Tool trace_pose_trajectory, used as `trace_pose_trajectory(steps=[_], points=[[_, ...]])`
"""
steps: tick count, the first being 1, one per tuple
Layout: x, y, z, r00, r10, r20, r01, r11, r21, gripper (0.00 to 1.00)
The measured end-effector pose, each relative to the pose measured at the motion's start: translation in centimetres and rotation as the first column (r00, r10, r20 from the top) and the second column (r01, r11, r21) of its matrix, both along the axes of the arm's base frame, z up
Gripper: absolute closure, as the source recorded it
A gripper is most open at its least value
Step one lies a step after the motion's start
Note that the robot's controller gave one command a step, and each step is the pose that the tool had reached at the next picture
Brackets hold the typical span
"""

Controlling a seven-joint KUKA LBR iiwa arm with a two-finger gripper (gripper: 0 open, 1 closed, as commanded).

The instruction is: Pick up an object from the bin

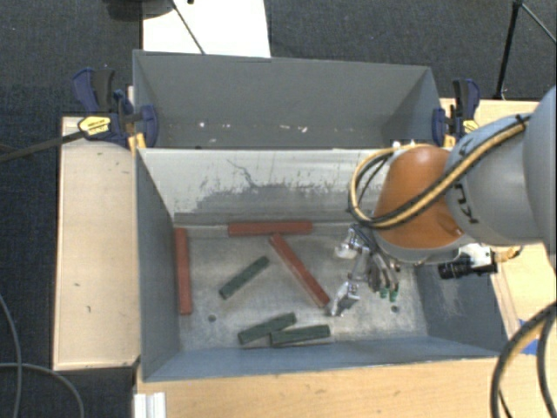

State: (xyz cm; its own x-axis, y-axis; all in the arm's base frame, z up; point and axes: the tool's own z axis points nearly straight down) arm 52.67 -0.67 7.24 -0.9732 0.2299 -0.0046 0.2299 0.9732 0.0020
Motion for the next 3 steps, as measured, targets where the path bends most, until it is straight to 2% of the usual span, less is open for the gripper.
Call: trace_pose_trajectory(steps=[1,2,3], points=[[0.0,0.0,0.0,1.0,-0.001,0.0,0.001,1.0,0.0,0.0],[-1.0,2.5,0.2,0.992,-0.125,0.009,0.125,0.992,-0.001,1.0],[-1.3,2.7,0.0,0.992,-0.124,-0.001,0.124,0.992,0.001,0.0]])
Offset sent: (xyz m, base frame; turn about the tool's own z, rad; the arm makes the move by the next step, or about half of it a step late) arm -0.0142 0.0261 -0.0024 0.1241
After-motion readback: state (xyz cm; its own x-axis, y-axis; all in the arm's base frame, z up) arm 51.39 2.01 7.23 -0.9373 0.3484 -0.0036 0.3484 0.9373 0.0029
